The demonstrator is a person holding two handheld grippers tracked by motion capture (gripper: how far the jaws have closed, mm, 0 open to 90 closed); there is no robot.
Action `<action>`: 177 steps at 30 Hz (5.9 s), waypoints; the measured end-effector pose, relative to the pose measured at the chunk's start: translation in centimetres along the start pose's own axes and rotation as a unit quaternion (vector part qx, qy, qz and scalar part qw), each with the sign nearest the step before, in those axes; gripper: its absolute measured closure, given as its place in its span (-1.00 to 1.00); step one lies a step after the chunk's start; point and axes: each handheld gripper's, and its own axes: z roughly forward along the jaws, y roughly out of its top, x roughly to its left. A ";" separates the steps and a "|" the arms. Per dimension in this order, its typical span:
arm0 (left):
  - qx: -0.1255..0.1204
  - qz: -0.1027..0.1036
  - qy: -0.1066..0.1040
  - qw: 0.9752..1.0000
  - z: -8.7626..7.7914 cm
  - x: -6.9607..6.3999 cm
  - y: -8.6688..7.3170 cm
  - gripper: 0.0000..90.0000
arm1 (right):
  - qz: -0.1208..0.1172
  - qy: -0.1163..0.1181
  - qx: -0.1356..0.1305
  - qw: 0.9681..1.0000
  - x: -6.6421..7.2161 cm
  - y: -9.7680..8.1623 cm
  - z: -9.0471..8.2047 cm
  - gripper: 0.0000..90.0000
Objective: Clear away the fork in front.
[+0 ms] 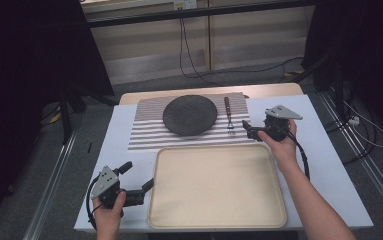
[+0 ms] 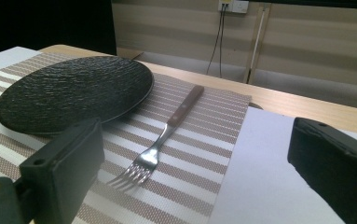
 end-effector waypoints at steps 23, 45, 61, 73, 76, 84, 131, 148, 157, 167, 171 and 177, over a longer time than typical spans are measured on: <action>0.001 -0.004 0.007 1.000 -0.3 0.0 0.0 -0.94 | -0.004 -0.002 0.026 1.000 -0.5 1.0 3.1 -0.91; 0.002 -0.003 0.000 1.000 0.2 -0.4 0.1 -0.94 | -0.015 -0.004 0.058 0.998 -0.9 1.2 5.6 -0.90; 0.008 0.000 0.001 1.000 0.2 -0.4 -0.1 -0.94 | -0.017 0.010 0.098 0.995 -0.8 1.2 7.5 -0.70; 0.009 -0.001 0.002 1.000 0.3 -0.3 -0.2 -0.94 | -0.022 0.019 0.122 0.992 -0.1 0.9 9.1 -0.33; 0.011 0.001 0.001 1.000 0.4 -0.3 -0.2 -0.94 | -0.023 0.022 0.129 0.991 -0.1 0.9 9.3 -0.24; 0.014 0.000 0.002 1.000 0.5 -0.2 -0.3 -0.94 | -0.023 0.035 0.149 0.988 0.1 1.0 10.5 0.09; 0.027 -0.003 0.008 1.000 0.8 0.1 -0.8 -0.94 | -0.006 0.044 0.220 0.974 -2.0 1.2 12.8 0.75; 0.025 -0.002 0.004 1.000 0.6 0.0 -0.6 -0.94 | -0.019 0.061 0.225 0.972 -4.3 0.4 7.6 0.75; 0.021 0.000 0.004 1.000 0.5 0.0 -0.5 -0.94 | -0.025 0.056 0.242 0.968 -4.6 -1.2 5.9 0.74; 0.021 -0.001 0.005 1.000 0.5 0.1 -0.4 -0.94 | -0.034 0.049 0.237 0.970 -4.2 -1.6 6.2 0.66; 0.021 -0.001 0.004 1.000 0.6 0.0 -0.4 -0.94 | -0.026 0.049 0.240 0.969 -4.3 -1.6 6.3 0.68; 0.025 0.002 0.005 1.000 0.6 0.1 -0.5 -0.94 | -0.028 0.042 0.255 0.966 -4.1 -1.5 6.6 0.70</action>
